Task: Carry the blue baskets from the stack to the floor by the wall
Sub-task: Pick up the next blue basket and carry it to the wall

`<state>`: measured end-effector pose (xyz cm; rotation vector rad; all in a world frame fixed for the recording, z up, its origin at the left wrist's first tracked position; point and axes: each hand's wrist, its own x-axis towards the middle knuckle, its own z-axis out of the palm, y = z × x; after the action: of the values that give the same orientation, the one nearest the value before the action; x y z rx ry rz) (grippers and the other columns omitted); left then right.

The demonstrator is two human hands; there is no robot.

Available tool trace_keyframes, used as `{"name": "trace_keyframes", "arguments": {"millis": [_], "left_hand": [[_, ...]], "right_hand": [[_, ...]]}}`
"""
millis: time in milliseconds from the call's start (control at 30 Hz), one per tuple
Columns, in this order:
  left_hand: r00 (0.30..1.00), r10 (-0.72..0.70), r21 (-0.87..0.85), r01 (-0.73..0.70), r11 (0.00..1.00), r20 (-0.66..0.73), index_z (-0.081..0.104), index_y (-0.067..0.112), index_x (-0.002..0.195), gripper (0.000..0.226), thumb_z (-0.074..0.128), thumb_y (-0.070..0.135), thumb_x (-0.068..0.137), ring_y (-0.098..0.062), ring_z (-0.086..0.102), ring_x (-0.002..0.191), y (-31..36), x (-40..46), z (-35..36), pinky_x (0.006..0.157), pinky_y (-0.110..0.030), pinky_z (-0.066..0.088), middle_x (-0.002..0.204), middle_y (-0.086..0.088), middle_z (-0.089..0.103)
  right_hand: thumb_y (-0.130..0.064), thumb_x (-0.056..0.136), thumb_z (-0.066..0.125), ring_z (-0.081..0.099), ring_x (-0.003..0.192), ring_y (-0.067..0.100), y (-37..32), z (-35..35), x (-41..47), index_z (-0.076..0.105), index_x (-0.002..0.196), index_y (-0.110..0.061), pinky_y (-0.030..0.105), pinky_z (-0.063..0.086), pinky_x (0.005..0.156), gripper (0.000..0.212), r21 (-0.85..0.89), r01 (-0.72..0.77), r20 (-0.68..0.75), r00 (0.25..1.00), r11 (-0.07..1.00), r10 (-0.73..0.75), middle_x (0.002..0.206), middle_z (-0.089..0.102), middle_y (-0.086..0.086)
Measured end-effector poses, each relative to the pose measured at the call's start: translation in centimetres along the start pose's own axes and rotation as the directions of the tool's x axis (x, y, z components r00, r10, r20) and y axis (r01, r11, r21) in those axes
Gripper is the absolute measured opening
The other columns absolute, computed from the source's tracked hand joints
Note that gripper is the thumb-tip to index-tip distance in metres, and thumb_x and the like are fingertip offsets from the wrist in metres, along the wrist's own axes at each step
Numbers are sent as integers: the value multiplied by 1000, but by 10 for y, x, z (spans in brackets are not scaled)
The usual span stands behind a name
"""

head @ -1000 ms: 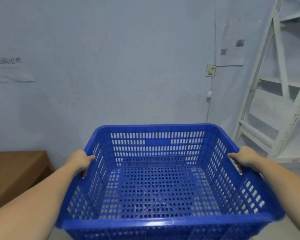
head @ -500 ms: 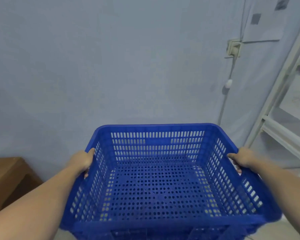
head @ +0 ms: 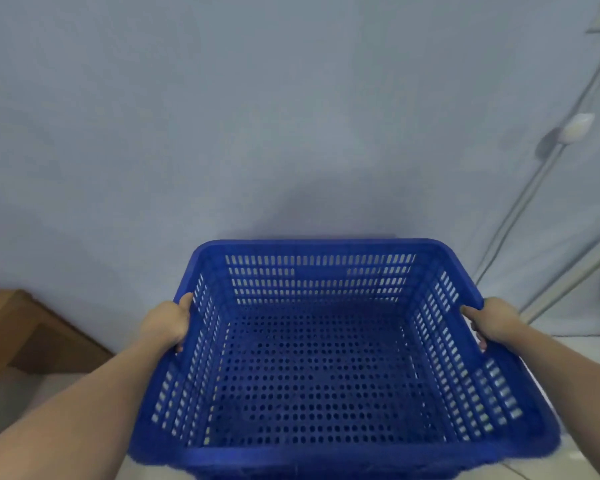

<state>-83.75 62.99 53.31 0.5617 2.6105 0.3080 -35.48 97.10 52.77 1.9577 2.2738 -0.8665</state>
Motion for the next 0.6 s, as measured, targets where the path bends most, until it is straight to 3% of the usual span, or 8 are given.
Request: {"name": "trace_keyframes", "arguments": {"millis": [100, 167, 233, 267, 367, 500, 600], "left_hand": [[1000, 26, 15, -26, 1000, -2, 66, 1, 118, 47, 30, 28, 106, -29, 71, 75, -1, 20, 11, 93, -45, 53, 67, -14, 74], [998, 45, 90, -47, 995, 32, 64, 1, 125, 40, 35, 19, 105, -31, 71, 80, -3, 32, 20, 94, -48, 52, 80, -18, 74], [996, 73, 180, -81, 980, 49, 62, -1, 130, 41, 37, 20, 105, -31, 70, 81, -6, 35, 28, 95, -47, 52, 82, -18, 71], [995, 87, 214, -97, 972, 56, 54, 1, 138, 41, 41, 19, 103, -29, 69, 80, -6, 36, 32, 93, -43, 53, 80, -14, 68], [989, 125, 231, -141, 963, 85, 21, 9, 155, 71, 57, 14, 94, -27, 68, 89, -10, 32, 40, 85, -36, 54, 79, -3, 51], [981, 171, 410, -195, 891, 93, 12, 10, 157, 83, 62, 15, 91, -29, 66, 99, -12, 37, 41, 89, -37, 55, 103, -12, 59], [979, 169, 551, -202, 810, 111, 10, 12, 158, 89, 66, 14, 89, -29, 66, 101, -8, 37, 40, 86, -36, 55, 115, -14, 60]], "right_hand": [[-30, 100, 56, 67, 60, 32, -1, 18, 11, 62, 58, -1, 36, 47, 67, 51, -5, -33, -19, 999, 999, 33, 41, 64, 10], [-32, 100, 56, 68, 60, 32, 2, 28, 13, 66, 64, 2, 37, 51, 70, 51, 21, -58, -18, 998, 998, 59, 49, 68, 16], [-32, 100, 56, 68, 56, 32, 5, 38, 14, 67, 69, 6, 39, 54, 72, 51, 47, -86, -17, 996, 995, 87, 50, 68, 17], [-33, 100, 57, 68, 56, 32, 6, 43, 14, 67, 71, 6, 40, 56, 72, 50, 52, -95, -22, 995, 994, 96, 49, 68, 17], [-37, 100, 55, 67, 55, 29, 2, 53, 15, 64, 74, 3, 38, 53, 69, 48, 43, -99, -43, 994, 994, 101, 44, 66, 12], [-39, 100, 54, 66, 50, 27, -1, 53, 19, 63, 75, 1, 32, 43, 55, 48, 36, -106, -59, 992, 994, 108, 42, 65, 10], [-39, 100, 55, 66, 50, 27, 0, 55, 22, 61, 77, 1, 31, 43, 54, 46, 36, -111, -71, 991, 993, 114, 41, 64, 10]]}}
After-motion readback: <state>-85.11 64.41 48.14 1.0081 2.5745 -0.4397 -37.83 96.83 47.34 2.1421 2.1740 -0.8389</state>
